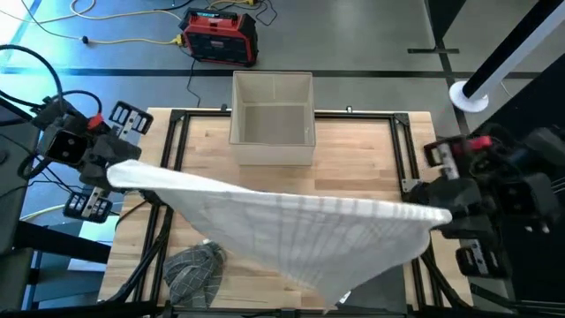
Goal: Fold towel
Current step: Fold the white towel
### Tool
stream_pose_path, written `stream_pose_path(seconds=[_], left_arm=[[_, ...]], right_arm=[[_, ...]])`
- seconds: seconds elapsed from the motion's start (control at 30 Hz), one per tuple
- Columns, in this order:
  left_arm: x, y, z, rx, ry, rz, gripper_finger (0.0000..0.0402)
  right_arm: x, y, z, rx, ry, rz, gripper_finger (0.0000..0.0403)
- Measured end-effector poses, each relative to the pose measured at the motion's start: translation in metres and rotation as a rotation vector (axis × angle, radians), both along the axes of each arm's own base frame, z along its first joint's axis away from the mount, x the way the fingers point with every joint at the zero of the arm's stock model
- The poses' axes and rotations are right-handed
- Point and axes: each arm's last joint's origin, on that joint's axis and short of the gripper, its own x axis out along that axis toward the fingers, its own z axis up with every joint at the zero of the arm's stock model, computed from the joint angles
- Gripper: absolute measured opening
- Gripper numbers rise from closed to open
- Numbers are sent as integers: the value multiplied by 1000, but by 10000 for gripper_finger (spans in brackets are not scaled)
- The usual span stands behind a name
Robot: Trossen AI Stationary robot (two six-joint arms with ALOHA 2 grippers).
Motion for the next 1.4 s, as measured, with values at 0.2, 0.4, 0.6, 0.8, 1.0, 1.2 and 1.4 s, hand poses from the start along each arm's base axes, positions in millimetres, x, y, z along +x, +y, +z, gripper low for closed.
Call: stream_pose_path(seconds=[0.2, 0.4, 0.6, 0.8, 1.0, 1.2, 1.4], left_arm=[[5, 8, -5, 14, 188, 259, 2], [13, 17, -26, 49, 438, 478, 2], [19, 32, -43, 124, 599, 727, 2], [27, 54, -47, 220, 629, 824, 2], [33, 74, -49, 246, 634, 838, 2], [36, 96, -55, 248, 689, 877, 2], [37, 116, -55, 206, 698, 895, 2]], right_arm=[[-16, -3, 0, 34, 166, -425, 2], [-7, -12, -20, 97, 410, -745, 1], [-5, -30, -54, 127, 530, -809, 1], [-6, -53, -84, 169, 621, -909, 1], [-4, -66, -95, 202, 693, -928, 1], [1, -73, -101, 203, 735, -952, 1], [7, -78, -103, 195, 768, -959, 1]])
